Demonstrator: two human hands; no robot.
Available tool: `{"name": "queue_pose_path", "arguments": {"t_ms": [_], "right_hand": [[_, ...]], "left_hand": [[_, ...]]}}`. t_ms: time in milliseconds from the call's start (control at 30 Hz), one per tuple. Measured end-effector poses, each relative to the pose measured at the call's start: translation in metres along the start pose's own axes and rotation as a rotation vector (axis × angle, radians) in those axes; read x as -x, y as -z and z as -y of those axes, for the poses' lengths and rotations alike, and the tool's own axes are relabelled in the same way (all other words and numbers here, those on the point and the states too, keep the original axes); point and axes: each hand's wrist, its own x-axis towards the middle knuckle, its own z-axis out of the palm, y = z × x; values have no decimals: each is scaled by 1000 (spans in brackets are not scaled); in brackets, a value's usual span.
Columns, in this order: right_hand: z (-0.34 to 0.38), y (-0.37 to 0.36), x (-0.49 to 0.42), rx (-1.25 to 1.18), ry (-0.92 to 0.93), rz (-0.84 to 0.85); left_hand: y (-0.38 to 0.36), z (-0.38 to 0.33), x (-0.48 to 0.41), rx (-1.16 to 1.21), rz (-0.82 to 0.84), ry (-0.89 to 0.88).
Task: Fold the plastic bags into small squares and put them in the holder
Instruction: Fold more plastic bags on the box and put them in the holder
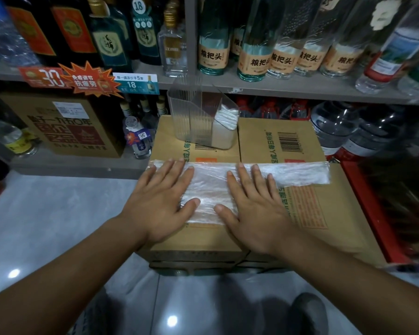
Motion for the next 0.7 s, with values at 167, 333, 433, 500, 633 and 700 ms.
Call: {"name": "queue_pose_path", "arguments": {"t_ms": [167,333,433,500,633,700], "right_hand": [[-5,3,1,-36,-19,9],[-10,10,-2,-98,-3,-72],[-15,17,-6,-77,54,-141],[-18,19,-10,-82,52,-158],[-16,22,-10,-132,167,-318],[-16,24,-5,-188,320,-375]], "left_hand": [[5,7,-6,17,15,-7],[12,12,-8,151,-97,-36],[14,16,-11,214,-165,-37],[13,16,-11,226,-260,-37],[14,-2,-2,162,-389,-165],[15,-7,4,159,-348,-246]]}}
